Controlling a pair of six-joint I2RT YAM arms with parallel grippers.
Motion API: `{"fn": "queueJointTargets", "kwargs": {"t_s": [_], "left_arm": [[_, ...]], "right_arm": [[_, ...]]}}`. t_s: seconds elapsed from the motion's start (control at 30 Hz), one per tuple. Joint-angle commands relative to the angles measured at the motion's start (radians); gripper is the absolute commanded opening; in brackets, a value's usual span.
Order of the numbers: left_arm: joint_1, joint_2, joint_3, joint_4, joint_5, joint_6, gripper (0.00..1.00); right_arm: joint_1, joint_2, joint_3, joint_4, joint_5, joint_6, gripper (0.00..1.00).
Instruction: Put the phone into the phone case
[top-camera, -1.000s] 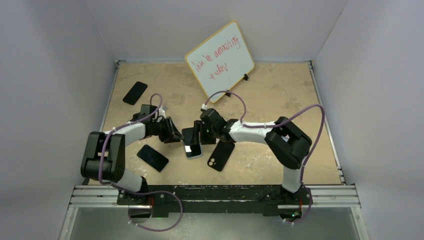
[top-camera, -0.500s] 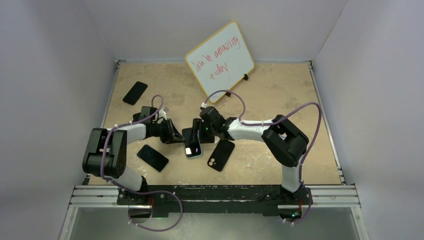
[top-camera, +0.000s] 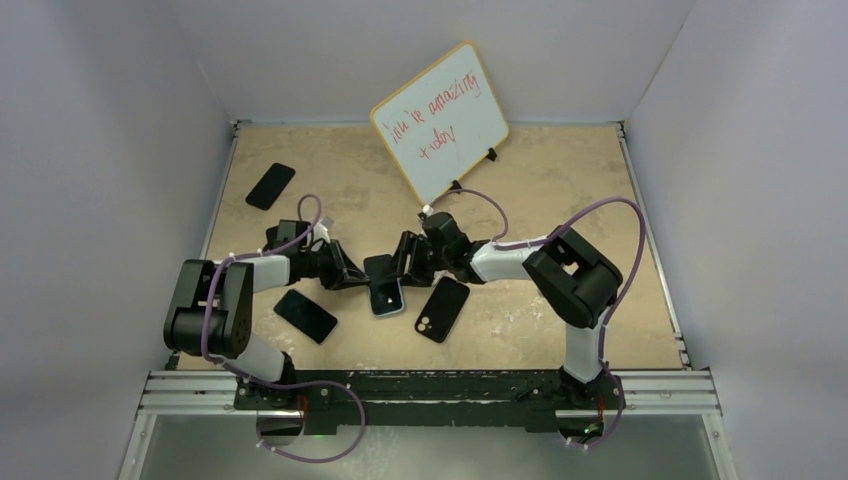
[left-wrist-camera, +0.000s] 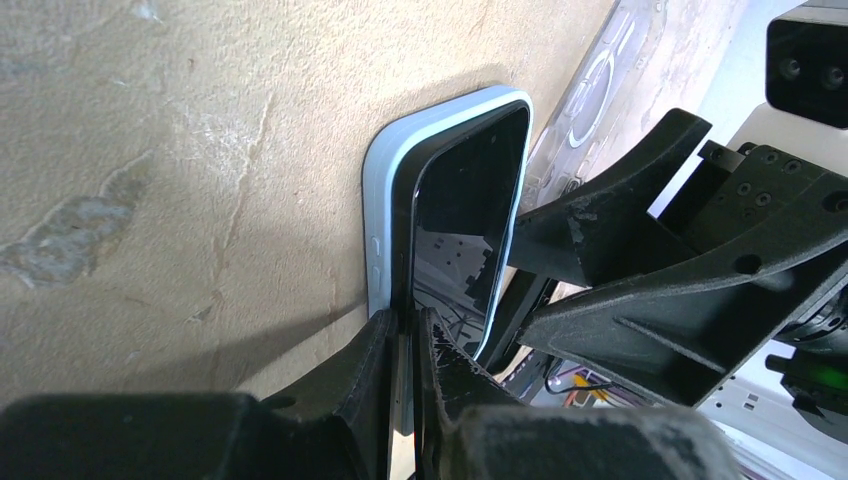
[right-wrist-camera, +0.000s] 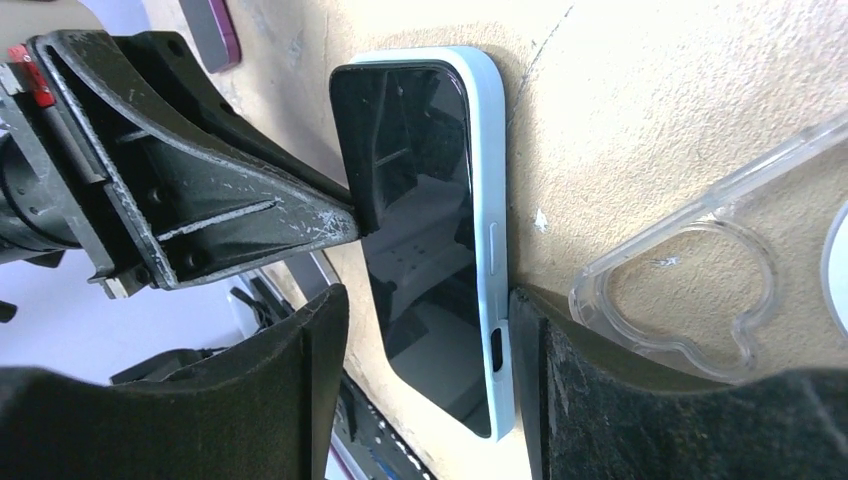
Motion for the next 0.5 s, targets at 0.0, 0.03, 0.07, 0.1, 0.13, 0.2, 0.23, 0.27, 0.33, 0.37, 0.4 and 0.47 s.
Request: {"fn": "queueJointTargets", "kwargs": {"t_s": [0.0, 0.03, 0.07, 0.1, 0.13, 0.2, 0.23, 0.27, 0.33, 0.37, 0.4, 0.47], "left_arm": [[-0.024, -0.001, -0.035, -0.017, 0.046, -0.023, 0.11], [-0.024, -0.002, -0.036, -0.020, 0.046, -0.028, 0.10], [-0.022, -0.005, -0.039, -0.024, 0.041, -0.033, 0.10], [-0.022, -0.011, -0.042, -0.022, 0.036, -0.037, 0.10], [-0.022, -0.018, -0.044, -0.019, 0.032, -0.042, 0.09], [-0.022, -0.025, -0.043, -0.018, 0.028, -0.044, 0.09], [-0.023, -0.025, -0.043, -0.019, 0.028, -0.044, 0.09], [-0.022, -0.024, -0.041, -0.020, 0.029, -0.043, 0.09], [-0.022, -0.023, -0.046, -0.020, 0.028, -0.043, 0.09], [-0.022, -0.023, -0.048, -0.019, 0.028, -0.043, 0.09], [-0.022, -0.025, -0.050, -0.016, 0.028, -0.043, 0.09], [-0.022, -0.031, -0.052, -0.012, 0.031, -0.046, 0.10]], "right_arm": [[0.017, -0.018, -0.007, 0.308, -0.102, 0.096, 0.60], [0.017, -0.017, -0.016, 0.342, -0.106, 0.105, 0.59], [0.014, -0.016, -0.026, 0.369, -0.110, 0.116, 0.59], [0.011, -0.013, -0.037, 0.398, -0.116, 0.132, 0.58], [0.005, -0.011, -0.052, 0.431, -0.120, 0.150, 0.58], [-0.003, -0.007, -0.068, 0.468, -0.129, 0.164, 0.58], [-0.004, -0.008, -0.071, 0.471, -0.130, 0.164, 0.58], [-0.005, -0.009, -0.072, 0.471, -0.131, 0.161, 0.58], [-0.006, -0.012, -0.072, 0.472, -0.132, 0.147, 0.57], [-0.006, -0.014, -0.070, 0.473, -0.133, 0.140, 0.57], [-0.006, -0.016, -0.067, 0.463, -0.129, 0.134, 0.57], [-0.006, -0.016, -0.050, 0.394, -0.118, 0.103, 0.56]]}}
